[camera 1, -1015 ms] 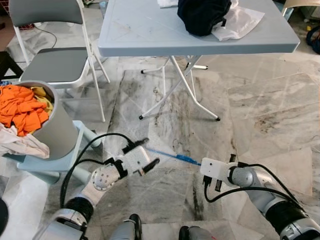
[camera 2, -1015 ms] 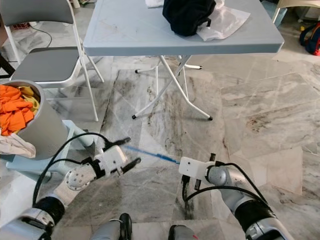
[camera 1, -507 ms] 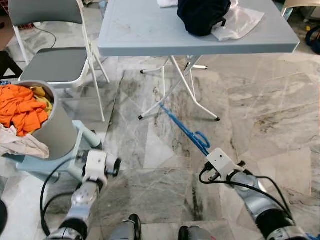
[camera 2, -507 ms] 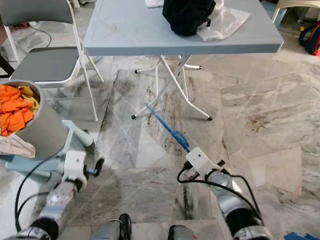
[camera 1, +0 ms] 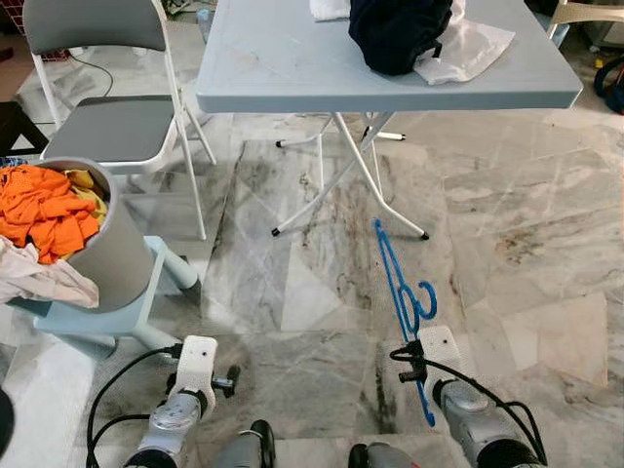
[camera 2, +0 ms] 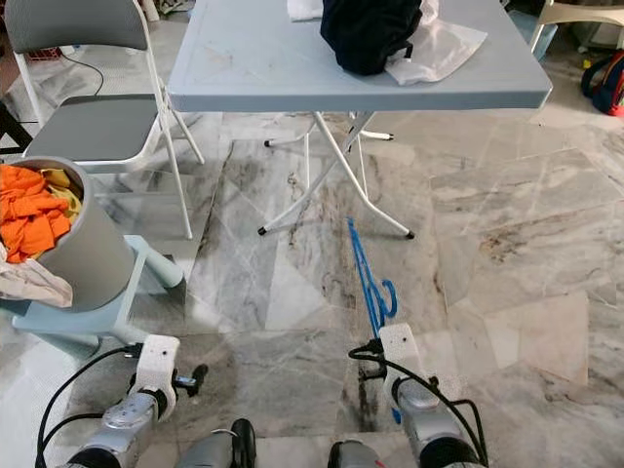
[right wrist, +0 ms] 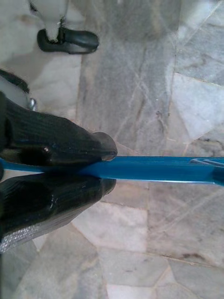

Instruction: Hang hanger

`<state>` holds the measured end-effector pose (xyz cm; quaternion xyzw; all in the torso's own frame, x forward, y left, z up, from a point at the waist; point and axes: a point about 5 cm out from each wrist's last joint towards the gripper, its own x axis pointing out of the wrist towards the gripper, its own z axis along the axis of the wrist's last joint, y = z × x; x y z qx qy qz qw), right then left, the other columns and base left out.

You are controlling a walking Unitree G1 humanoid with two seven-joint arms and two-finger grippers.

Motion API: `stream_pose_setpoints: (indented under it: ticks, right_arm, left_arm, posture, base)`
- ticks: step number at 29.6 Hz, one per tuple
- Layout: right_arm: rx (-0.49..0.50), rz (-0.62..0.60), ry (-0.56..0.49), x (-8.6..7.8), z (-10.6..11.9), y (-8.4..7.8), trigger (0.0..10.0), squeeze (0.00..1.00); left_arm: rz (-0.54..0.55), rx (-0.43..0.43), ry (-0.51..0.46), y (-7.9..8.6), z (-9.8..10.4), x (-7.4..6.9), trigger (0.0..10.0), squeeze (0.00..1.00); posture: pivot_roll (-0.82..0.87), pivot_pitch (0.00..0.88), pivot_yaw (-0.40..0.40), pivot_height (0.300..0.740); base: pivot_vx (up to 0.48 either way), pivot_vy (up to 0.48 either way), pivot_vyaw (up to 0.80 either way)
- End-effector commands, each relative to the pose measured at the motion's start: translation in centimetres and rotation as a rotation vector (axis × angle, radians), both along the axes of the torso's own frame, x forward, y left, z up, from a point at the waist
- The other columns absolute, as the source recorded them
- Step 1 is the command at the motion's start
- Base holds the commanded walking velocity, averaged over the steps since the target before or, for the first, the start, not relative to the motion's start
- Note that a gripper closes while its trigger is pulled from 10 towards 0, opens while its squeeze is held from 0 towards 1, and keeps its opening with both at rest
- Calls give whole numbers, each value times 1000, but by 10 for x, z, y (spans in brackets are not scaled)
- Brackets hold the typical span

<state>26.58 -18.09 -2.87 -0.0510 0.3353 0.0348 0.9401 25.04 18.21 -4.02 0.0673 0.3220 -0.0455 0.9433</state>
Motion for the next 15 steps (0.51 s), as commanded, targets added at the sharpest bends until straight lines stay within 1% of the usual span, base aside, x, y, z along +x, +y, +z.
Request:
stream_pose_setpoints:
  ticks: [1,2,6,8,9,11,13,14,15]
  right_arm:
    - [22,-39,-14,-2,-1,-1,9020,0]
    - [32,-63,-35,1,2,-2,10000,0]
    - [41,-108,-95,7,10,-5,10000,0]
    - [55,-139,-124,9,14,-5,10000,0]
    - [68,-160,-141,10,16,-5,10000,0]
    - [73,-167,-151,10,18,-4,10000,0]
    - [88,-177,-172,11,21,-2,10000,0]
    - [102,-189,-194,11,24,0,10000,0]
    - [105,-191,-200,11,26,1,10000,0]
  left_arm:
    - [-33,0,15,-3,-3,-3,10000,0]
    - [-31,-17,-10,-3,0,0,10000,0]
    - [-4,-70,-50,-2,6,6,10000,0]
    - [-3,-110,-70,-3,9,9,10000,0]
    - [-3,-140,-95,-3,12,11,10000,0]
    - [-3,-155,-105,-3,14,12,10000,0]
    - [-6,-188,-135,-4,18,16,10000,0]
    - [-23,-217,-163,-7,23,20,10000,0]
    - [-31,-222,-174,-9,24,22,10000,0]
  posture:
    - [11,154,-3,740]
    - [9,153,-1,740]
    - [0,159,2,740]
    - [-1,166,3,740]
    - [-3,173,3,740]
    - [-4,176,3,740]
    - [-5,179,3,740]
    - [-8,192,7,740]
    - [-8,196,9,740]
  base:
    - [0,0,0]
    - [0,0,0]
    - [0,0,0]
    - [0,0,0]
    - [0,0,0]
    - [0,0,0]
    - [0,0,-694]
    - [0,0,-788]
    - [251,0,-788]
